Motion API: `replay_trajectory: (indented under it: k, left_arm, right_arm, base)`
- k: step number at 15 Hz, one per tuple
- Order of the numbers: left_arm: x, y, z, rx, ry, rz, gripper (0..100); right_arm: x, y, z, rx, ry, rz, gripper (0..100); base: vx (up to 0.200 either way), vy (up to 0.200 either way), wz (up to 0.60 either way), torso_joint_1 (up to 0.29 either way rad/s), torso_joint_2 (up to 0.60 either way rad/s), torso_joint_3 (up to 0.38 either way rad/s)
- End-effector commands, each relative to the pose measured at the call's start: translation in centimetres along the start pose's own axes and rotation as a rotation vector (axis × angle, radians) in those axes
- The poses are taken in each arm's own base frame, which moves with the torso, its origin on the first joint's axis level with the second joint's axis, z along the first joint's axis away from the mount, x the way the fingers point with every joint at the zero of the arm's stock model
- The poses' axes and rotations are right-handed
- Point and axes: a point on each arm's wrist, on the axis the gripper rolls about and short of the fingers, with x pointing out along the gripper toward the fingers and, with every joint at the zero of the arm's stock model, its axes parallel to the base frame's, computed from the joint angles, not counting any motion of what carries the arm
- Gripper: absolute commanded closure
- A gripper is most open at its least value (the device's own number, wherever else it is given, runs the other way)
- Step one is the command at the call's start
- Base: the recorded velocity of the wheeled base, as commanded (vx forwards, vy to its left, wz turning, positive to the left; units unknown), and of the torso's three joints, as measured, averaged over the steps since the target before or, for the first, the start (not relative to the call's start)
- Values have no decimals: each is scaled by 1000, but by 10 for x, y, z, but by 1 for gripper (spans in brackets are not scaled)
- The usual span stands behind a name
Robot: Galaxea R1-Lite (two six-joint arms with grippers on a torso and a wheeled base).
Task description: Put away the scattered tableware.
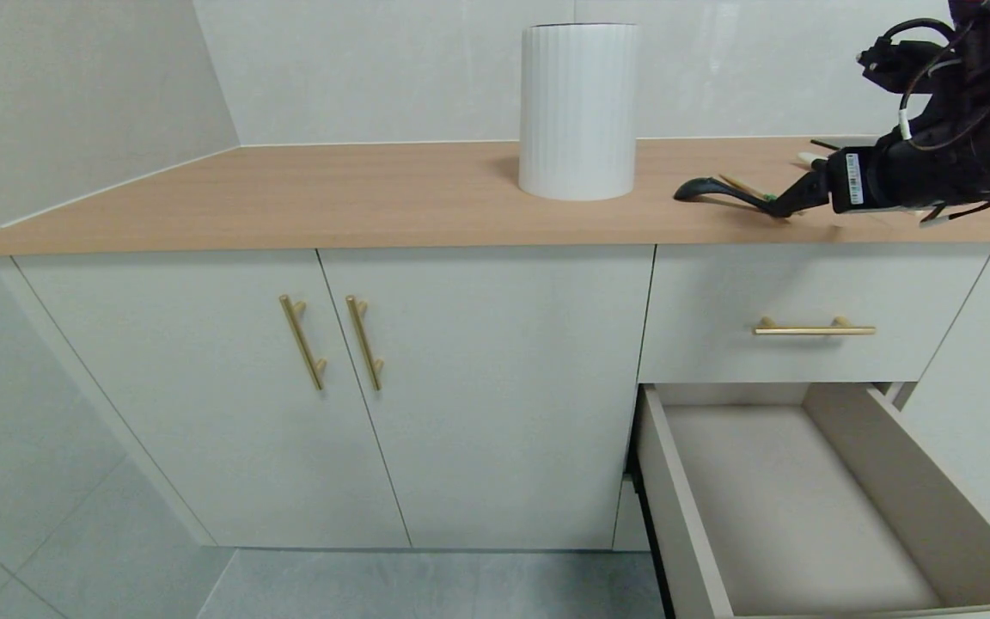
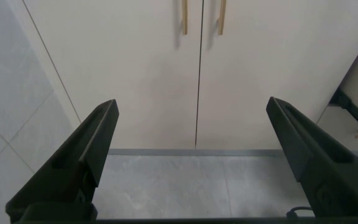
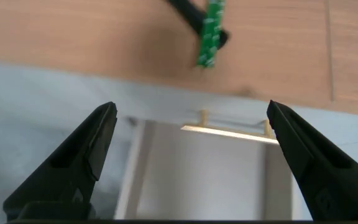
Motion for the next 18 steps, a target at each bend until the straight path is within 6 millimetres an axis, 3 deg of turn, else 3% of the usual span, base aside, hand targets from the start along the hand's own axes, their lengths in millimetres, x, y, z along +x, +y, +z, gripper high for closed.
replay_trajectory:
  k: [1,7,12,18]
  left_arm:
    - [0,0,0,0,3,0,0]
    - [0,0,0,0,1,0,0]
    - [0,0,0,0,1,0,0]
    - [0,0,0,0,1,0,0]
  right_arm:
    - [15,2,-4,-3,29,-3,0]
    - [19,8,2,37,-42,-7,0]
    - [35,19,3,38,-75,-62,0]
    - [46,19,2,42,-83,-89,0]
  base:
    - [0,0,0,0,0,0]
    - [0,0,0,0,0,0]
    - [0,0,0,0,0,0]
    - [0,0,0,0,0,0]
